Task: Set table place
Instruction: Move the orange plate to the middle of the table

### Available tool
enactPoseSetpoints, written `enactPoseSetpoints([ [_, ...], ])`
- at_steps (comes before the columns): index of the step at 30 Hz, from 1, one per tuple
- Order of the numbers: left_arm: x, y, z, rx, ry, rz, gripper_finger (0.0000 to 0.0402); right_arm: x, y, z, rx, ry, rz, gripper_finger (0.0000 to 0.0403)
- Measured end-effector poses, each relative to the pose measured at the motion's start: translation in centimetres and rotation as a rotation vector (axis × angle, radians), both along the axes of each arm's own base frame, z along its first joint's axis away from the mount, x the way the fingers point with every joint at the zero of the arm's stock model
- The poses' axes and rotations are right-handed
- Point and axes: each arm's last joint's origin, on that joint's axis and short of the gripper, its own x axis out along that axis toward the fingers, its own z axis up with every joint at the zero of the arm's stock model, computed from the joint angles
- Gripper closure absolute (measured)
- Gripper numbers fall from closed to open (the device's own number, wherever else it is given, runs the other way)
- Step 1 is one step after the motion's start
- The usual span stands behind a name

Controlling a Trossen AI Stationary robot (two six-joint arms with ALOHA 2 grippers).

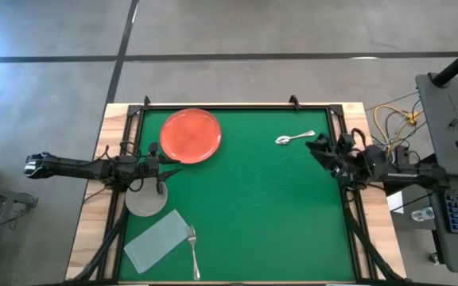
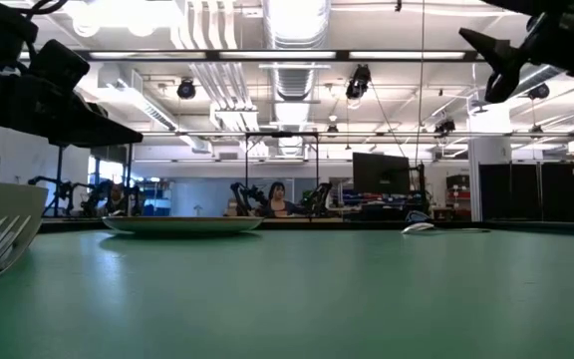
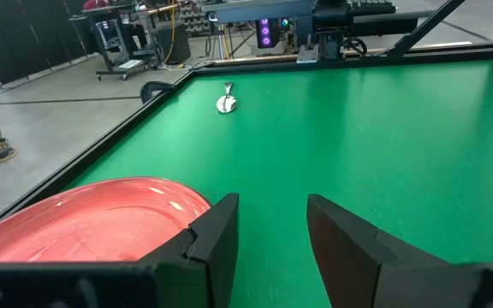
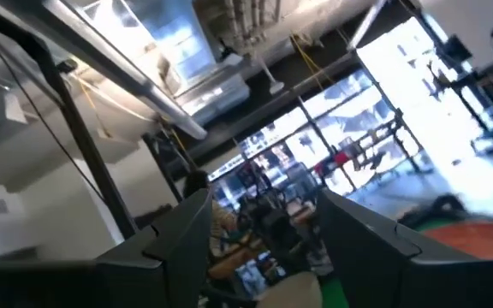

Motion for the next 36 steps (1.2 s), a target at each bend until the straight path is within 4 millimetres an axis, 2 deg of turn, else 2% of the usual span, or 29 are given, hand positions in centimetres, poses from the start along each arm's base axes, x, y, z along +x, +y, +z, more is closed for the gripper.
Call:
enactPoseSetpoints([
  [4,0.0,0.0,0.0,0.000,0.000,0.000,0.0277,0.2,0.0,0.2,0.035,0.008,0.013,0.0197],
  [7,0.0,0.0,0.0,0.004,0.001,0.000,0.0277,0.3,-0.3,0.4,-0.005,0.022,-0.117,0.0197],
  [8,0.0,0.1,0.0,0.043,0.010,0.012,0.0277,0.3,-0.5,0.3,-0.035,0.040,-0.194,0.0197],
  [11,-0.1,0.6,0.4,0.311,0.062,0.142,0.0277,0.5,-1.0,0.4,-0.117,0.123,-0.430,0.0197],
  [13,-0.1,0.7,1.1,0.450,0.057,0.189,0.0277,0.6,-1.2,0.9,-0.129,0.148,-0.509,0.0197],
  [15,-0.1,0.8,1.5,0.510,0.046,0.199,0.0277,0.9,-1.3,1.7,-0.138,0.156,-0.520,0.0197],
  [18,-0.1,0.8,1.8,0.512,0.027,0.199,0.0277,1.7,-1.4,3.3,-0.157,0.170,-0.527,0.0197],
  [21,-0.1,0.8,2.3,0.485,-0.037,0.220,0.0277,2.7,-1.5,4.8,-0.277,0.232,-0.576,0.0197],
  [22,-0.1,0.8,2.6,0.374,-0.110,0.236,0.0277,3.2,-1.6,5.4,-0.305,0.249,-0.589,0.0197],
  [24,-0.1,0.8,3.1,-0.118,-0.365,0.320,0.0277,3.9,-2.0,6.4,-0.227,0.265,-0.623,0.0197],
  [26,-0.3,1.0,3.3,-0.652,-0.617,0.411,0.0277,4.4,-2.8,6.9,0.033,0.272,-0.705,0.0197],
  [27,-0.3,1.1,3.2,-0.803,-0.698,0.468,0.0277,4.6,-3.2,6.8,0.175,0.278,-0.752,0.0197],
  [30,-0.4,1.3,2.8,-0.990,-0.801,0.542,0.0277,5.0,-4.0,6.3,0.405,0.382,-0.820,0.0197],
  [33,-0.4,1.3,3.0,-1.019,-0.826,0.535,0.0277,5.3,-4.1,6.6,0.465,0.521,-0.820,0.0197],
  [36,-0.5,1.3,3.2,-1.019,-0.836,0.528,0.0277,5.6,-4.2,7.7,0.483,0.562,-0.826,0.0197],
])
